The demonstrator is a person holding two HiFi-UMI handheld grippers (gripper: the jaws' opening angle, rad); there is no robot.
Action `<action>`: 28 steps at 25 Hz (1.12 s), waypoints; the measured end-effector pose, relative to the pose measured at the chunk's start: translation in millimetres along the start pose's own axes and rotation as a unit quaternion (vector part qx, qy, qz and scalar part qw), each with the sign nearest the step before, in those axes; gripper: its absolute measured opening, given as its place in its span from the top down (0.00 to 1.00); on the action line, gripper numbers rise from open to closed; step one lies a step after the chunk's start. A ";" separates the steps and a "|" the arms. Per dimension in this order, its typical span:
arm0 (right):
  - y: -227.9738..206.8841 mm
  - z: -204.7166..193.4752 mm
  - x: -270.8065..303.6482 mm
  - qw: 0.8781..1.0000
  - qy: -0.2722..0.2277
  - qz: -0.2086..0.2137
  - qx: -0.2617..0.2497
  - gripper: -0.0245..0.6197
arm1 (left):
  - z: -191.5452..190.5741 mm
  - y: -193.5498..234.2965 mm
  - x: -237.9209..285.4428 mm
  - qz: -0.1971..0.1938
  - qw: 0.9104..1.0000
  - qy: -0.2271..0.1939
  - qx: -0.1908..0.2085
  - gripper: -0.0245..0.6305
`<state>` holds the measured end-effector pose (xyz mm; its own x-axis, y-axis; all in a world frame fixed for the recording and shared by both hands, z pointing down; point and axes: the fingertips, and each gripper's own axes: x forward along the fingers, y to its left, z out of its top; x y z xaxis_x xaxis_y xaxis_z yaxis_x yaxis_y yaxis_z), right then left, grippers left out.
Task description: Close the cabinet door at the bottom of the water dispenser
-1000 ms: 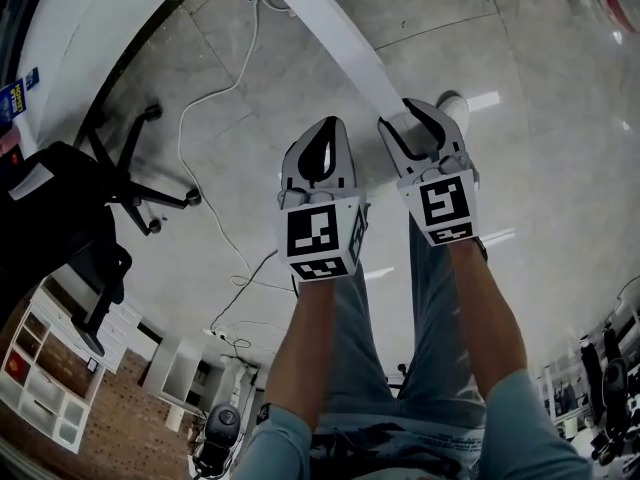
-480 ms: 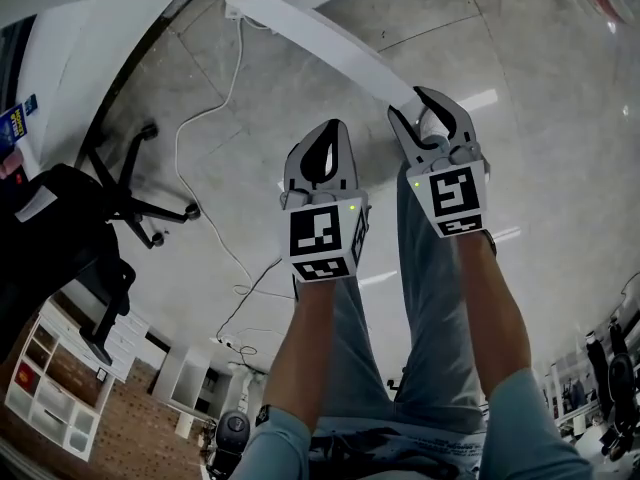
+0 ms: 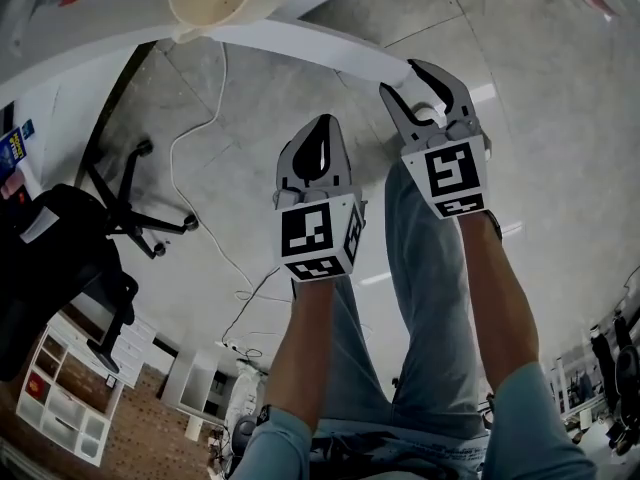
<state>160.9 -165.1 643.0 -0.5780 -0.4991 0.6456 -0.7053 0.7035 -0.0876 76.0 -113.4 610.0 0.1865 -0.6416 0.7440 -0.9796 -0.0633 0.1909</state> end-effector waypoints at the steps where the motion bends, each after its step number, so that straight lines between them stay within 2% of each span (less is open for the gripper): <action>1: -4.5 1.9 1.7 1.000 0.000 0.002 -0.002 0.67 | 4.3 -3.1 3.7 0.000 1.000 -0.002 -0.001 0.95; 13: -48.4 22.3 18.9 0.999 -0.018 0.021 -0.025 0.65 | 45.8 -21.5 33.7 0.006 0.999 -0.031 -0.008 0.95; 19: -75.2 34.6 28.8 0.999 -0.030 -0.002 -0.012 0.68 | 57.8 -20.3 37.2 0.016 0.999 -0.038 0.003 0.95; 28: -99.9 54.8 49.1 0.999 -0.038 0.002 -0.004 0.71 | 84.9 -20.9 47.6 0.026 0.997 -0.065 -0.013 0.95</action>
<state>180.5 -287.6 641.8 -0.6104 -0.5331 0.5858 -0.7002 0.7090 -0.0843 99.0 -207.5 587.1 0.1226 -0.7379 0.6637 -0.9849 -0.0081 0.1729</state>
